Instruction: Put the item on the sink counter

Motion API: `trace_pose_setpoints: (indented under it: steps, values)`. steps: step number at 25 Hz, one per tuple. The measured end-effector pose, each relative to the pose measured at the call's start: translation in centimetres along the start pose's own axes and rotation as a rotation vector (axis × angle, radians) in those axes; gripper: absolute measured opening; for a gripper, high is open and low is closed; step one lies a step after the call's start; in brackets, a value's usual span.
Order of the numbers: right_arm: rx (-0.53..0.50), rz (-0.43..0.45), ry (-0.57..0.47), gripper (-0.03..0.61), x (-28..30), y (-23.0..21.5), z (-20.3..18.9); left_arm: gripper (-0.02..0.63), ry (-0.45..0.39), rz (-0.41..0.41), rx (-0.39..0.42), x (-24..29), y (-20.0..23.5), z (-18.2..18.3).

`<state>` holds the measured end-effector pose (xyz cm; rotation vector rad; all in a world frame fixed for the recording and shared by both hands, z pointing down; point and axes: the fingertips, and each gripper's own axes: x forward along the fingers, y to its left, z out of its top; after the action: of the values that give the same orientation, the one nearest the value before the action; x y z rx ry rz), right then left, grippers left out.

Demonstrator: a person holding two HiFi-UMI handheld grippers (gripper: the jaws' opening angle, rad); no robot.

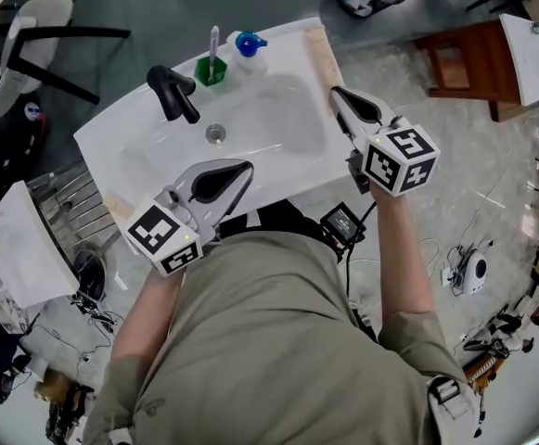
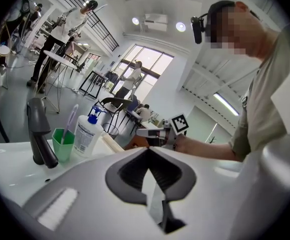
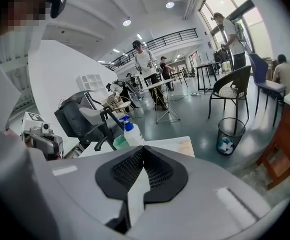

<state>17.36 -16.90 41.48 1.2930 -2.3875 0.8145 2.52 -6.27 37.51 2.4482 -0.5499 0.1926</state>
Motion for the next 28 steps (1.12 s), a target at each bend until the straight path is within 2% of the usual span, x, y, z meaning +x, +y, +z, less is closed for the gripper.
trace_pose_setpoints:
  steps: [15, 28]
  values:
    - [0.004, 0.051, 0.008, 0.011, -0.7, 8.1, -1.4, 0.005, -0.013, -0.058, 0.045, -2.1, -0.3, 0.9]
    - [-0.012, 0.069, 0.014, 0.011, -0.3, 12.3, -2.5, 0.005, -0.011, -0.052, 0.072, -4.2, 0.2, 0.4]
